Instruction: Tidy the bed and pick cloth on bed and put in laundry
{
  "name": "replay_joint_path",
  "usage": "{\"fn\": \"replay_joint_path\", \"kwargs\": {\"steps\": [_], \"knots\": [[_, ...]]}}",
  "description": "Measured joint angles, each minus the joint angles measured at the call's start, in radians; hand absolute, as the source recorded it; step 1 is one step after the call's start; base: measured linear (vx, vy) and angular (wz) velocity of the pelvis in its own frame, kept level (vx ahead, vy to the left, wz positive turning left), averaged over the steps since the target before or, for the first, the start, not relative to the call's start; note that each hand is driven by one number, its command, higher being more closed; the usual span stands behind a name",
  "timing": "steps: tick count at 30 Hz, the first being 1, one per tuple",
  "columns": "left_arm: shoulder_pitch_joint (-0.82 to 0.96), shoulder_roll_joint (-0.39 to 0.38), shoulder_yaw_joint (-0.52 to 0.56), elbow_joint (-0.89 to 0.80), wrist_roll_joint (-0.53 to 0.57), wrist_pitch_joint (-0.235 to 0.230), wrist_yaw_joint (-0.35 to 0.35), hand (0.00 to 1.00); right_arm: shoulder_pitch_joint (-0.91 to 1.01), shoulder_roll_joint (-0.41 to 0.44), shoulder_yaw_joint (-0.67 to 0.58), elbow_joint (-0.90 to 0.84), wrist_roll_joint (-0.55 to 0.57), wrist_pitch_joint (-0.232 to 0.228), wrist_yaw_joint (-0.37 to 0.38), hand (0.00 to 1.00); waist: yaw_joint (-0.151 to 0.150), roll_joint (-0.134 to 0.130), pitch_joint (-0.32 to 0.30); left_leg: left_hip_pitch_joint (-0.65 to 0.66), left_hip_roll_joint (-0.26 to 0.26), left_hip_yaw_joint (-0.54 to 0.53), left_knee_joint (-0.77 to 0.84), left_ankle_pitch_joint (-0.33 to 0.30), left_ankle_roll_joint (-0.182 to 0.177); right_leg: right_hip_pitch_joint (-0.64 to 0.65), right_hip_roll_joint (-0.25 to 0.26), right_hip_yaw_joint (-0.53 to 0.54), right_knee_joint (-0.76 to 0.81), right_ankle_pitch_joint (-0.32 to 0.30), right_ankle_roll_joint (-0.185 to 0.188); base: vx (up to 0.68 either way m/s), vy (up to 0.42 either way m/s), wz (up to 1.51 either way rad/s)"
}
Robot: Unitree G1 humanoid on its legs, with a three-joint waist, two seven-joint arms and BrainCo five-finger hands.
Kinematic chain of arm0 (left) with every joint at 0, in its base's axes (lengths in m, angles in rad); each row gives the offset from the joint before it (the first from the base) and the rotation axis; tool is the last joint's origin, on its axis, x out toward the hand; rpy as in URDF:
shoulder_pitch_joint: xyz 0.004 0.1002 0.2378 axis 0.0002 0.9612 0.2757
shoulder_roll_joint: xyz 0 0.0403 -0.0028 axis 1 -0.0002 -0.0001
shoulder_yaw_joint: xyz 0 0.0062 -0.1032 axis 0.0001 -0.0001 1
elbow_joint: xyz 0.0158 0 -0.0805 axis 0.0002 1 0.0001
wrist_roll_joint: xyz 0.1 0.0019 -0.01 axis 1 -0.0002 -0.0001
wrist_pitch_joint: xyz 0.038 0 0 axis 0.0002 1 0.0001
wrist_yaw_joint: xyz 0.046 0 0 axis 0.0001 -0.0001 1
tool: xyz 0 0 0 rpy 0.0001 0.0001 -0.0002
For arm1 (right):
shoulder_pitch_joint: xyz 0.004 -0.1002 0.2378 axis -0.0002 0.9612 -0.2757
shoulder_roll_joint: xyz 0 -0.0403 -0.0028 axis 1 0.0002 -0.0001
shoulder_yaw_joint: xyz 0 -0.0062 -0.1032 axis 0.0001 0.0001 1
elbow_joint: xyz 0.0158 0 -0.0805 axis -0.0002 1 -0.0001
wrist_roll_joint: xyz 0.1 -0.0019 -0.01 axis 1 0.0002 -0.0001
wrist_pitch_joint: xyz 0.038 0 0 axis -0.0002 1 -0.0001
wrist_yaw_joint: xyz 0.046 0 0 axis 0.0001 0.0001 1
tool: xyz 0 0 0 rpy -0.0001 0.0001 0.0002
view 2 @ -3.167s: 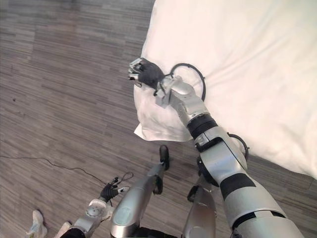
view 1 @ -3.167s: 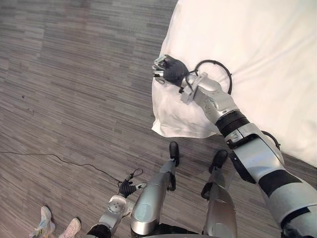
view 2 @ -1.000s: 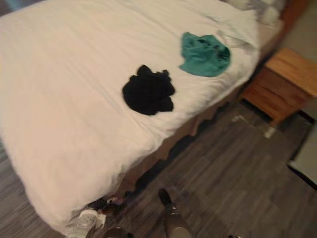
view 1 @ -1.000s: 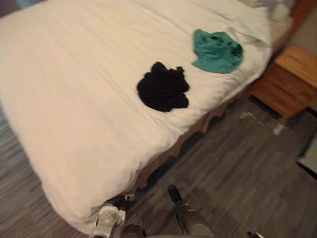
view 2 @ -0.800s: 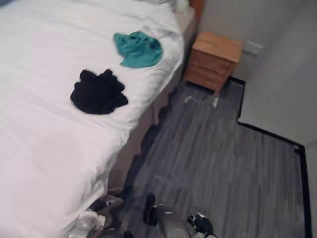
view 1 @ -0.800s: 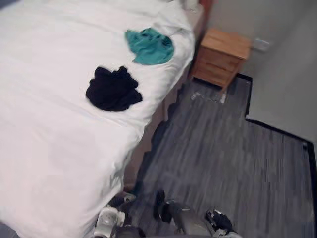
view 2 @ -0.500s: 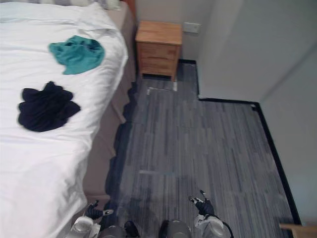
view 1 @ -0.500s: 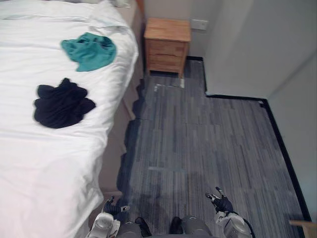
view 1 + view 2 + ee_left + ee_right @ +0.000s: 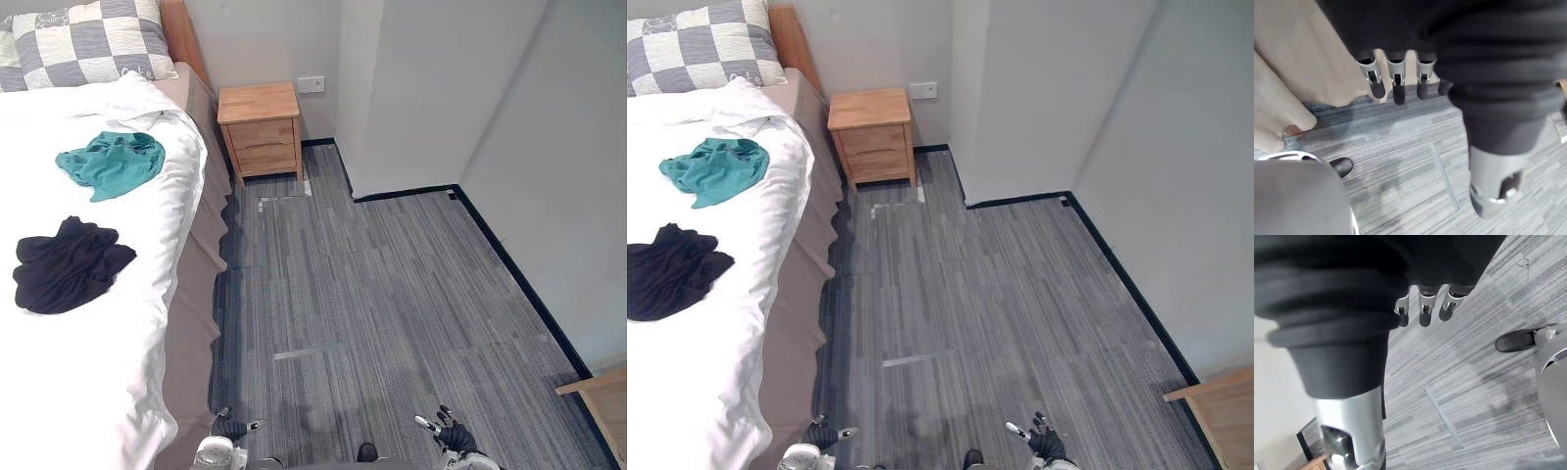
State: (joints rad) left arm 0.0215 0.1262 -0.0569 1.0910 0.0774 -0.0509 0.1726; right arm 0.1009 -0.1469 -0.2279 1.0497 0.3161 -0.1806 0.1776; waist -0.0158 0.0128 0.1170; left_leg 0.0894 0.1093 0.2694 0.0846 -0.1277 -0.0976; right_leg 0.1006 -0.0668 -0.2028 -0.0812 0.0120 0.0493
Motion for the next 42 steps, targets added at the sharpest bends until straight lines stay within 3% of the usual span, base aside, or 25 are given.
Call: {"fn": "replay_joint_path", "kwargs": {"steps": [6, 15, 16, 18, 20, 21, 22, 23, 25, 26, 28, 29, 32, 33, 34, 35, 37, 40, 42], "knots": [[0.002, 0.0, 0.001, 0.002, -0.025, -0.001, 0.0, 0.0, 0.012, 0.0, -0.007, 0.002, 0.0, 0.005, -0.01, 0.0, 0.0, 0.0, 0.0, 0.001, -0.001, -0.003, -0.001, 0.0, 0.0, 0.003, 0.0, -0.004, 0.0, 0.0, 0.0, 0.0, 0.0, 0.01], [0.055, 0.011, 0.126, 0.021, -0.251, -0.031, 0.001, 0.0, 0.028, 0.008, -0.077, 0.037, -0.014, 0.03, -0.085, 0.0, 0.0, -0.004, 0.006, 0.018, 0.01, 0.027, -0.026, 0.01, -0.001, 0.004, 0.003, -0.002, -0.011, 0.001, 0.001, 0.0, -0.007, -0.04], [0.064, 0.014, 0.144, 0.021, -0.267, -0.032, 0.001, 0.0, 0.022, 0.008, -0.069, 0.037, -0.037, 0.033, -0.09, 0.0, 0.0, -0.006, 0.009, 0.005, 0.023, 0.033, 0.012, -0.011, -0.007, 0.006, 0.006, 0.001, -0.011, -0.008, 0.001, -0.01, -0.021, -0.16], [0.079, 0.02, 0.177, 0.017, -0.282, -0.037, 0.006, 0.0, 0.0, -0.004, -0.015, 0.034, -0.076, 0.032, -0.095, 0.0, 0.01, 0.013, 0.046, -0.099, 0.118, 0.054, 0.321, -0.108, -0.024, 0.031, 0.043, 0.001, -0.015, -0.041, -0.011, -0.02, -0.05, -0.26], [0.08, 0.018, 0.183, 0.011, -0.289, -0.04, 0.013, 0.0, -0.013, -0.012, 0.012, 0.03, -0.081, 0.032, -0.096, 0.0, 0.011, 0.018, 0.059, -0.161, 0.155, 0.047, 0.481, -0.101, -0.023, 0.045, 0.053, 0.001, -0.009, -0.047, -0.02, 0.01, -0.051, -0.1], [0.089, 0.01, 0.187, -0.012, -0.295, -0.046, 0.017, 0.0, -0.02, -0.025, 0.03, 0.028, -0.08, 0.032, -0.1, 0.0, 0.015, 0.034, 0.079, -0.218, 0.187, 0.016, 0.629, -0.071, -0.033, 0.063, 0.065, 0.012, 0.007, -0.055, -0.033, 0.07, -0.013, -0.05], [0.088, 0.005, 0.187, -0.023, -0.295, -0.052, 0.017, 0.0, -0.031, -0.037, 0.039, 0.027, -0.079, 0.033, -0.103, 0.0, 0.017, 0.032, 0.099, -0.263, 0.185, -0.028, 0.722, -0.05, -0.049, 0.09, 0.06, 0.024, 0.018, -0.067, -0.042, 0.17, 0.062, -0.09], [0.091, -0.001, 0.188, -0.03, -0.295, -0.052, 0.016, 0.0, -0.038, -0.046, 0.042, 0.026, -0.079, 0.033, -0.104, 0.0, 0.019, 0.036, 0.105, -0.265, 0.148, -0.028, 0.71, -0.087, -0.047, 0.106, 0.041, 0.035, 0.03, -0.076, -0.045, 0.21, 0.126, -0.16], [0.106, -0.004, 0.189, -0.045, -0.296, -0.052, 0.015, 0.0, -0.056, -0.059, 0.042, 0.025, -0.08, 0.033, -0.106, 0.0, 0.023, 0.036, 0.11, -0.266, 0.091, 0.031, 0.616, -0.118, -0.012, 0.111, 0.004, 0.053, 0.047, -0.084, -0.042, 0.17, 0.116, -0.26], [0.112, -0.003, 0.198, -0.05, -0.296, -0.051, 0.014, 0.0, -0.07, -0.06, 0.04, 0.02, -0.083, 0.034, -0.105, 0.0, 0.023, 0.038, 0.111, -0.268, 0.059, 0.103, 0.472, -0.094, 0.019, 0.111, -0.018, 0.061, 0.052, -0.093, -0.029, 0.13, 0.103, -0.22], [0.115, -0.003, 0.202, -0.05, -0.297, -0.051, 0.01, 0.0, -0.072, -0.061, 0.039, 0.017, -0.092, 0.037, -0.102, 0.0, 0.024, 0.048, 0.113, -0.273, 0.039, 0.132, 0.311, -0.042, 0.031, 0.111, -0.024, 0.063, 0.057, -0.113, -0.009, 0.17, 0.158, -0.14], [0.121, -0.002, 0.209, -0.047, -0.299, -0.051, -0.002, 0.0, -0.065, -0.055, 0.043, 0.018, -0.121, 0.047, -0.098, 0.0, 0.03, 0.047, 0.112, -0.267, 0.034, 0.135, 0.272, 0.021, 0.079, 0.115, -0.029, 0.072, 0.061, -0.137, 0.013, 0.27, 0.25, -0.2], [0.104, -0.007, 0.227, -0.05, -0.305, -0.054, -0.003, 0.0, -0.066, -0.054, 0.055, 0.024, -0.122, 0.054, -0.085, 0.0, 0.05, 0.02, 0.101, -0.317, -0.005, 0.162, 0.355, -0.088, 0.139, 0.078, -0.09, 0.072, 0.126, -0.186, 0.062, 0.31, 0.239, -0.1], [0.088, -0.005, 0.228, -0.057, -0.305, -0.054, -0.004, 0.0, -0.075, -0.057, 0.053, 0.026, -0.121, 0.058, -0.087, 0.0, 0.055, 0.008, 0.099, -0.34, -0.019, 0.174, 0.378, -0.123, 0.17, -0.015, -0.127, 0.071, 0.312, -0.251, 0.1, 0.32, 0.211, 0.01], [0.083, -0.003, 0.228, -0.057, -0.304, -0.053, -0.005, 0.0, -0.075, -0.056, 0.053, 0.029, -0.121, 0.061, -0.088, 0.0, 0.055, -0.002, 0.098, -0.34, -0.032, 0.18, 0.378, -0.132, 0.174, -0.059, -0.15, 0.066, 0.415, -0.277, 0.125, 0.41, 0.234, 0.04], [0.077, 0.0, 0.225, -0.057, -0.298, -0.051, -0.007, 0.0, -0.081, -0.05, 0.053, 0.029, -0.12, 0.068, -0.088, 0.0, 0.053, -0.018, 0.102, -0.31, -0.07, 0.18, 0.366, -0.155, 0.175, -0.148, -0.203, 0.048, 0.688, -0.286, 0.147, 0.36, 0.187, 0.06], [0.079, 0.0, 0.211, -0.059, -0.285, -0.051, -0.006, 0.0, -0.08, -0.042, 0.054, 0.031, -0.121, 0.069, -0.087, 0.0, 0.052, -0.03, 0.104, -0.232, -0.113, 0.177, 0.309, -0.162, 0.178, -0.195, -0.238, 0.035, 0.905, -0.277, 0.136, 0.38, 0.141, 0.07], [0.056, 0.028, 0.145, -0.059, -0.256, -0.053, 0.001, 0.0, -0.078, -0.023, 0.053, 0.034, -0.121, 0.046, -0.089, 0.0, 0.046, -0.013, 0.111, -0.109, -0.12, 0.131, 0.212, -0.165, 0.172, -0.244, -0.17, -0.031, 0.925, -0.328, 0.121, 0.38, 0.057, 0.29], [0.015, 0.048, 0.133, -0.059, -0.256, -0.053, 0.002, 0.0, -0.061, -0.007, 0.055, 0.031, -0.121, 0.009, -0.088, 0.0, 0.019, 0.015, 0.14, -0.014, -0.076, 0.069, 0.165, -0.166, 0.155, -0.3, -0.077, -0.116, 0.706, -0.335, 0.079, 0.45, -0.035, 0.79]]}}
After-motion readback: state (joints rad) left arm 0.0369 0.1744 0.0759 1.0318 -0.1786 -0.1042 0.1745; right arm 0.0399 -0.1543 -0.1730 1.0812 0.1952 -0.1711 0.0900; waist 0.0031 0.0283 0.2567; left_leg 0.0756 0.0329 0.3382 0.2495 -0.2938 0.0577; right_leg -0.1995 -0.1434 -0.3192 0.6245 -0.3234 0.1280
